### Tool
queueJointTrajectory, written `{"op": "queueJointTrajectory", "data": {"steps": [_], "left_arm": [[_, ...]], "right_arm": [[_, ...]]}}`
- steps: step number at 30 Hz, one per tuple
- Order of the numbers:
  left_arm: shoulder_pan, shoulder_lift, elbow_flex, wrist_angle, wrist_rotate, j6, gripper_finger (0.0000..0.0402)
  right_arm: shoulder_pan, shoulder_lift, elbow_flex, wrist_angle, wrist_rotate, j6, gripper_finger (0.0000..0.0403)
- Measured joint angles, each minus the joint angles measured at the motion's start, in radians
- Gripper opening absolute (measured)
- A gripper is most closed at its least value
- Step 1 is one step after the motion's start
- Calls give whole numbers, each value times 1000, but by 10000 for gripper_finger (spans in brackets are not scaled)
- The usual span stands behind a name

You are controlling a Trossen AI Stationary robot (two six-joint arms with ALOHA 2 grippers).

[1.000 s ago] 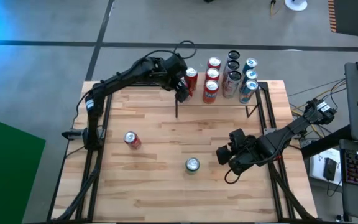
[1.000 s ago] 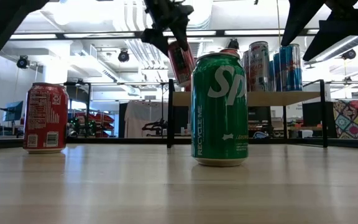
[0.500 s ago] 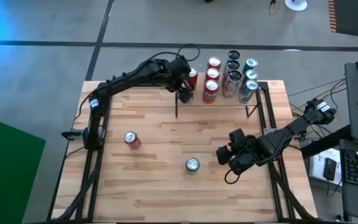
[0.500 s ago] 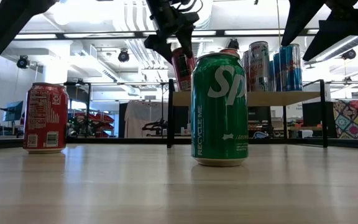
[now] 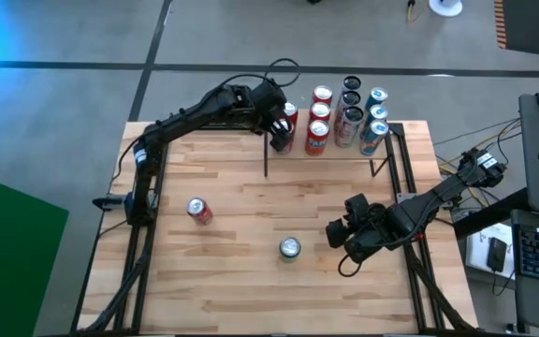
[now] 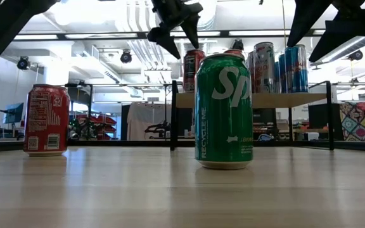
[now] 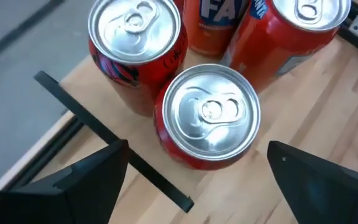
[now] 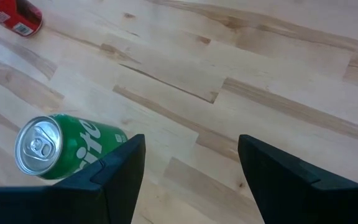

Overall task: Place canned beverage on shelf
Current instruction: Put the red-black soda can on the shelf aligned with the other red-black soda can

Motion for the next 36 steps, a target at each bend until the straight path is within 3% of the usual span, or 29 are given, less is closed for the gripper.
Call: {"op": "queueJointTrajectory", "data": {"steps": [7, 23, 36], "left_arm": [[-26, -5, -6, -39, -154, -1, 352], [-71, -15, -55, -85, -160, -12, 282], [-101, -21, -219, 128, -127, -69, 264]], "right_arm": [[5, 0, 0, 0, 1, 1, 247], [31, 0, -28, 4, 4, 18, 247], [31, 0, -35, 16, 3, 11, 246]]}}
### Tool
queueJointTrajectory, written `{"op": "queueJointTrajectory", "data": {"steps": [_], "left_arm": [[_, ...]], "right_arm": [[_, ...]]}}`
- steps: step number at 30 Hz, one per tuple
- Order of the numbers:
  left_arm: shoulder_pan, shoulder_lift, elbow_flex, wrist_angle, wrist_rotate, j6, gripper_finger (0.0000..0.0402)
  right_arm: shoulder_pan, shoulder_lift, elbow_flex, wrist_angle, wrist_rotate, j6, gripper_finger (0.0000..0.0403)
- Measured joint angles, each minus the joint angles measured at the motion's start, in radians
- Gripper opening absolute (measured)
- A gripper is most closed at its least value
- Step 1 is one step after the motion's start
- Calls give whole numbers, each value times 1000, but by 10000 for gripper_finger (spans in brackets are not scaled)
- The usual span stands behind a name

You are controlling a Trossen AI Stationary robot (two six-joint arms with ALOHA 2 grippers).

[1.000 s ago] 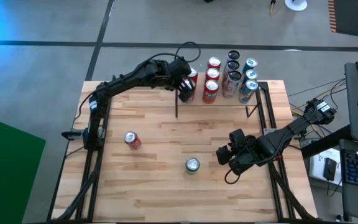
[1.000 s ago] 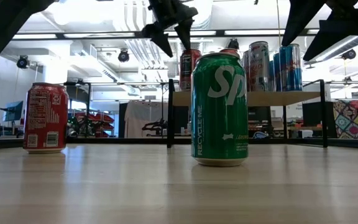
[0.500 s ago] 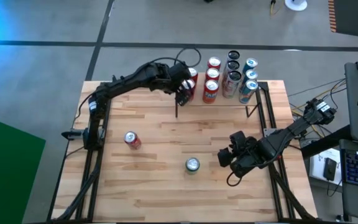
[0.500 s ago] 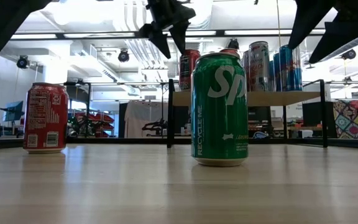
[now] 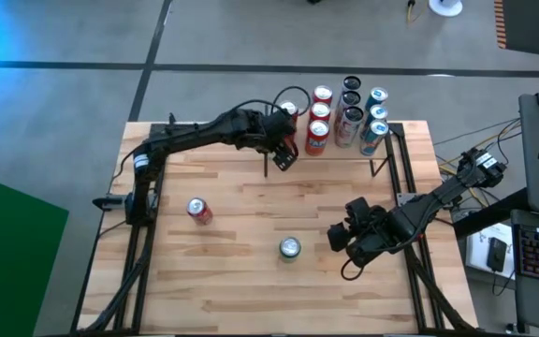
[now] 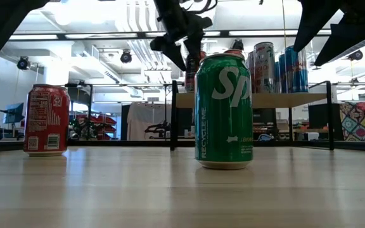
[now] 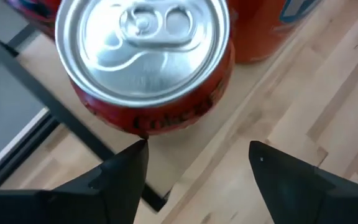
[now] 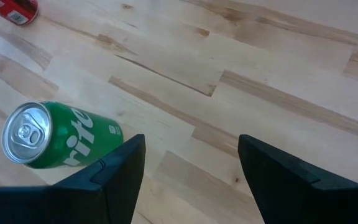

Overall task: Place canned beverage on shelf
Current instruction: Put the red-black soda can on the shelf aligned with the other red-black soda can

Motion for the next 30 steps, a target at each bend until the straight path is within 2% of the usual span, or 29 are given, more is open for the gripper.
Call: {"op": "queueJointTrajectory", "data": {"steps": [8, 16, 30], "left_arm": [[7, 0, -49, 103, 15, -22, 223], [57, 0, -50, 120, 15, -40, 188], [118, -3, -50, 84, 8, -21, 175]], "right_arm": [[0, 0, 0, 3, -4, -6, 246], [0, 0, 0, 3, -7, -9, 247], [0, 0, 0, 3, -7, -3, 246]]}}
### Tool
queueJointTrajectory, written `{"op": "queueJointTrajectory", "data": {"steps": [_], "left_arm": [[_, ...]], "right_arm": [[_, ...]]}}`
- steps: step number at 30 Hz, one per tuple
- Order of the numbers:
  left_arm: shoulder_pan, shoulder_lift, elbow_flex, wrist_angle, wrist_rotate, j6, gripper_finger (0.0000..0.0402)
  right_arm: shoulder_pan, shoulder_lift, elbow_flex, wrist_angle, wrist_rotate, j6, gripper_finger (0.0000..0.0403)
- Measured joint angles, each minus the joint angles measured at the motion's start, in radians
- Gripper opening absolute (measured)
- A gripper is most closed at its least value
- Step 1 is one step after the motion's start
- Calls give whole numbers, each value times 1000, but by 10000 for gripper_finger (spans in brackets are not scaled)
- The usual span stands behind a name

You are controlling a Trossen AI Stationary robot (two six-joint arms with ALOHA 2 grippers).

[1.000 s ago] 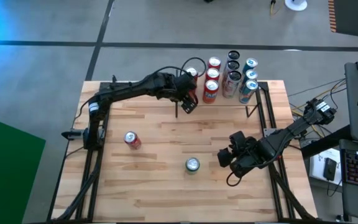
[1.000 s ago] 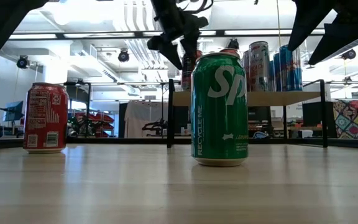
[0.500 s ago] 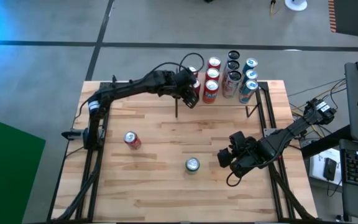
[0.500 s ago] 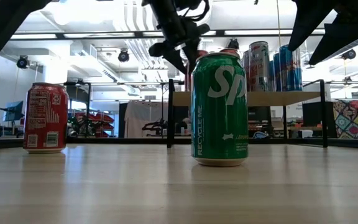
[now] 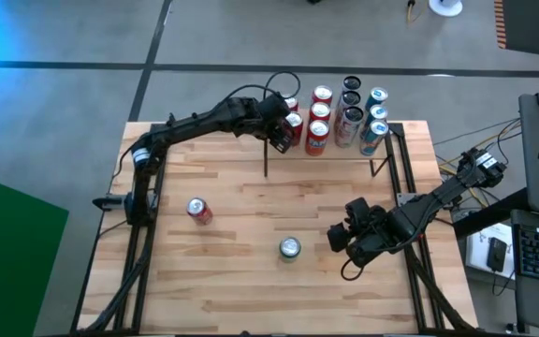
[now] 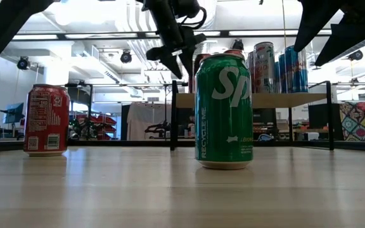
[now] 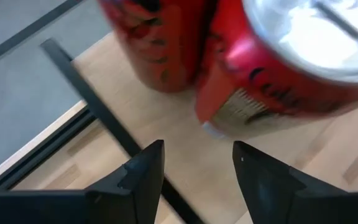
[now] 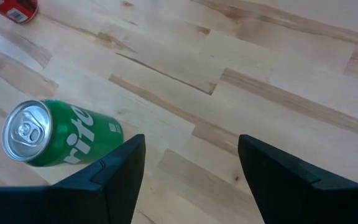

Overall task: Place canned beverage on shelf
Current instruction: Put the red-black soda can on the shelf aligned with the other red-black soda can

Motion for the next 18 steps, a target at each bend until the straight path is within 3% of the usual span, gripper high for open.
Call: {"op": "queueJointTrajectory", "data": {"steps": [8, 18], "left_arm": [[-31, -59, 0, 21, -2, 1, 175], [-71, -47, 0, 53, 46, -27, 175]], "right_arm": [[0, 0, -2, 0, 0, 1, 246], [-1, 0, -6, -2, 0, 1, 247]]}}
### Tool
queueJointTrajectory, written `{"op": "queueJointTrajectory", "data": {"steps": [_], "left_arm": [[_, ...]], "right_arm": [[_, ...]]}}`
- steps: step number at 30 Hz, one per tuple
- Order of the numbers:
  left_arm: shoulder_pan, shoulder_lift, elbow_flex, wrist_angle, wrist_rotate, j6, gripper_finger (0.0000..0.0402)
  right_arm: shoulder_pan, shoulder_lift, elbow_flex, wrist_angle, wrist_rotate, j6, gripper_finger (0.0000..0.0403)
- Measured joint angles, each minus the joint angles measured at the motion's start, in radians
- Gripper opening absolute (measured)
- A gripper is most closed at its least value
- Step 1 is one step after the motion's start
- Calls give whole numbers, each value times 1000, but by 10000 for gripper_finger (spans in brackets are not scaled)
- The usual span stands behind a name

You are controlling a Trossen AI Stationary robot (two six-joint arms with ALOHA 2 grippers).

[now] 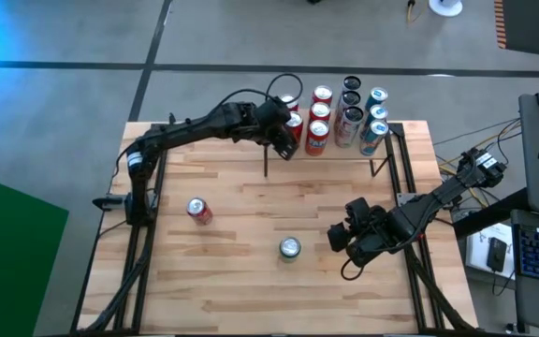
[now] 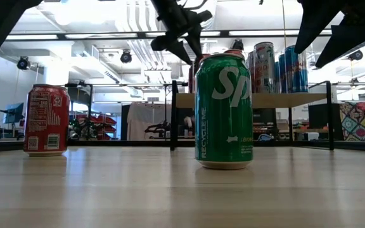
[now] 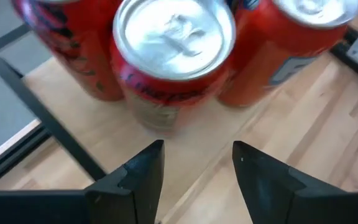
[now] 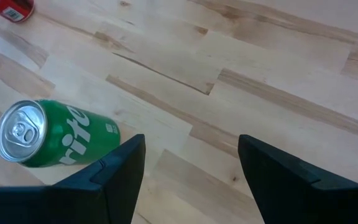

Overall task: Place canned beverage on shelf
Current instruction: Put the red-black soda can on the shelf aligned with the other red-black soda can, then adjust the red-black soda can on the shelf

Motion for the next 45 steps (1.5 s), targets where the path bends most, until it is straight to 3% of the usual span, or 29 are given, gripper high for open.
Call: {"op": "queueJointTrajectory", "data": {"steps": [7, 32, 38, 45], "left_arm": [[6, 5, 0, 54, -33, -7, 175], [109, 9, -7, -2, -62, 37, 174], [151, 9, -7, -72, -60, 114, 159], [267, 9, -7, -25, -10, 132, 116]], "right_arm": [[0, 0, 0, 2, 0, 0, 247], [1, 0, 0, 6, 0, 20, 246], [1, 0, 0, 13, 0, 20, 247], [1, 0, 0, 18, 0, 19, 246]]}}
